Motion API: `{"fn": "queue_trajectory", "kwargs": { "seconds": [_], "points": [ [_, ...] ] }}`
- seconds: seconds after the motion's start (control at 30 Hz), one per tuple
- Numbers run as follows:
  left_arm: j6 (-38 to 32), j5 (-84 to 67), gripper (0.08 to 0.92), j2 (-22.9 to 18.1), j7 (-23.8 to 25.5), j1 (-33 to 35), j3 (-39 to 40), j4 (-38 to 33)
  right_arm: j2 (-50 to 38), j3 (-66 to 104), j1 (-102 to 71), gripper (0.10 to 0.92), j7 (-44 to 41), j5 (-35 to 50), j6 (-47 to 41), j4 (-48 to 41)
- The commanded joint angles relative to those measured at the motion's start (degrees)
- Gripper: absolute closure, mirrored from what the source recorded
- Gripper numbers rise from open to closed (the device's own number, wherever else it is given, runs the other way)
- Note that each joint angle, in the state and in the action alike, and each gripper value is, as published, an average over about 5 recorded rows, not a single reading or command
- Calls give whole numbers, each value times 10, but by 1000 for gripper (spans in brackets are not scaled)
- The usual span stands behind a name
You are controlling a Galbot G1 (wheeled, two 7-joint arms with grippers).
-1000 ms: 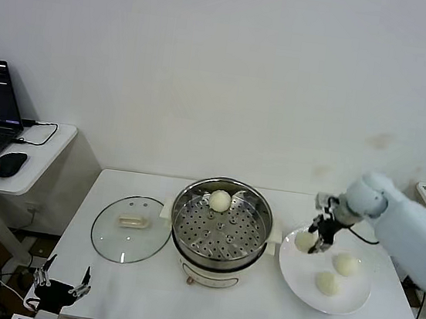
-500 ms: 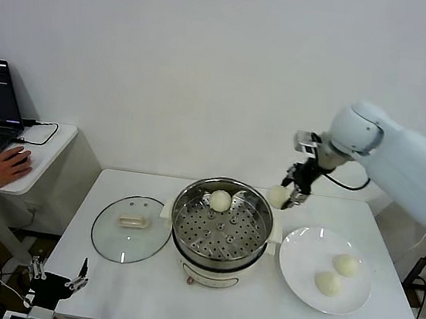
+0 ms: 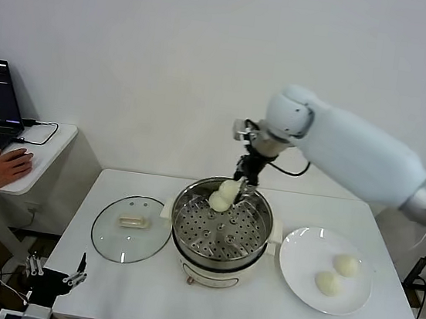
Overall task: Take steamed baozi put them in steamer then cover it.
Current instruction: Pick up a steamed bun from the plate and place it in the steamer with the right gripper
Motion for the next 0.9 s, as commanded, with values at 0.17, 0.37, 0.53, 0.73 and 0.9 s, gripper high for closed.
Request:
{"fn": "queue_trajectory", "kwargs": {
  "seconds": [0.17, 0.37, 0.53, 0.73, 0.9],
  "points": [
    [0, -1, 177, 0, 1, -7, 1, 8, 113, 5, -87, 448, 6, -43, -6, -76],
    [1, -2, 177, -1, 2, -12, 4, 14, 117, 16, -109, 448, 22, -49, -6, -84],
    [1, -2, 177, -1, 2, -15, 6, 20, 120, 26, -122, 448, 30, -56, -5, -89],
    [1, -3, 177, -2, 3, -19, 6, 27, 128, 44, -131, 448, 40, -66, -1, -107],
    [2, -3, 177, -3, 3, -20, 7, 27, 128, 48, -132, 438, 49, -64, 0, -105]
  ]
}}
